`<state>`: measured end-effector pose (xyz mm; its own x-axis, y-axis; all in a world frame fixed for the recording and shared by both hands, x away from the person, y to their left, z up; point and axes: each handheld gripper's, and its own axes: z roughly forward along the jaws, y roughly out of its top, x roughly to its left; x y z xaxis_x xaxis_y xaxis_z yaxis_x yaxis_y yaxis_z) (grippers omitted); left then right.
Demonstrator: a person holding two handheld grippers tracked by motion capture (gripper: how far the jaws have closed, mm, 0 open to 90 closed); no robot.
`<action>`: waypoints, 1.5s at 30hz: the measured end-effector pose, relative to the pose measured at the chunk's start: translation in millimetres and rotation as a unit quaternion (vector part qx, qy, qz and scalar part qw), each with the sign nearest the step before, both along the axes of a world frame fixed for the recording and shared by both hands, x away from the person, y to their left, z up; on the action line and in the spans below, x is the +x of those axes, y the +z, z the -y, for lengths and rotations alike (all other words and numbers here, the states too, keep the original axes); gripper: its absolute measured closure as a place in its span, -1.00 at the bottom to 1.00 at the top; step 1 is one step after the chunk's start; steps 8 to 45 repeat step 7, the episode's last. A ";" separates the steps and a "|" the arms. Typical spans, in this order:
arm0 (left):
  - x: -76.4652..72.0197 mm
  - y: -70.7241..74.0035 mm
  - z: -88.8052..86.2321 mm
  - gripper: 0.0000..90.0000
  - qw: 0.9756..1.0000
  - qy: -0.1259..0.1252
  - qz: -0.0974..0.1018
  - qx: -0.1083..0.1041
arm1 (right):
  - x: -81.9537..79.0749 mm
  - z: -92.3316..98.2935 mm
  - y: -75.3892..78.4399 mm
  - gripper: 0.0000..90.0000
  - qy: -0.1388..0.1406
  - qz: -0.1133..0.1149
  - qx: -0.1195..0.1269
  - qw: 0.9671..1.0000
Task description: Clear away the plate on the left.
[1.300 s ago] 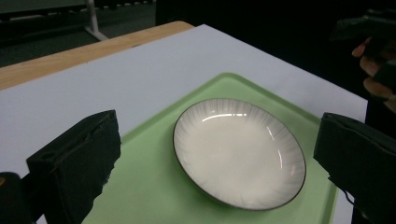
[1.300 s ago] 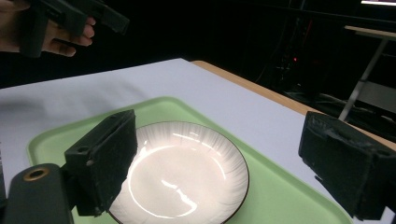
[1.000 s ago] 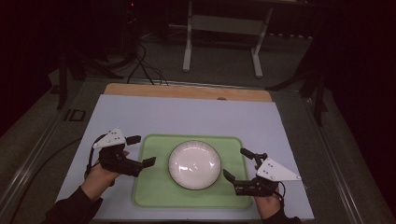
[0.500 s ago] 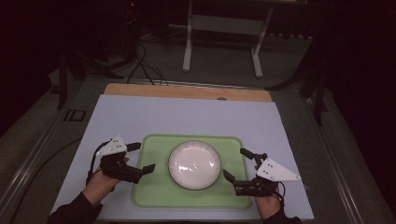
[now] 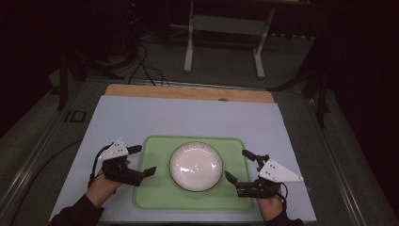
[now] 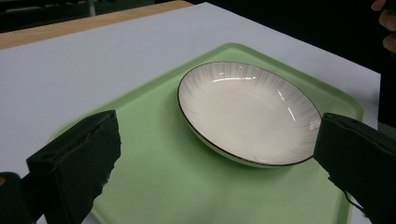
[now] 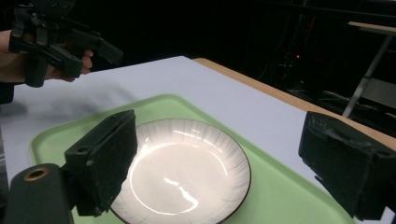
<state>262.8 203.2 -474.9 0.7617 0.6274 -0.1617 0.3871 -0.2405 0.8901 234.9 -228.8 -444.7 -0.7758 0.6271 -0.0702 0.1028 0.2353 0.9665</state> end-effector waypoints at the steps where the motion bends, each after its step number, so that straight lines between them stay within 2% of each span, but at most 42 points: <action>1: 0.0 0.0 0.0 -0.99 1.000 0.000 0.000 0.000 | 0.0 0.0 0.0 -0.75 0.000 0.000 0.000 1.000; 45: -0.3 -2.3 0.8 -0.99 1.000 -0.001 0.003 0.003 | 0.4 -0.6 -0.6 -0.75 0.001 -0.003 -0.001 1.000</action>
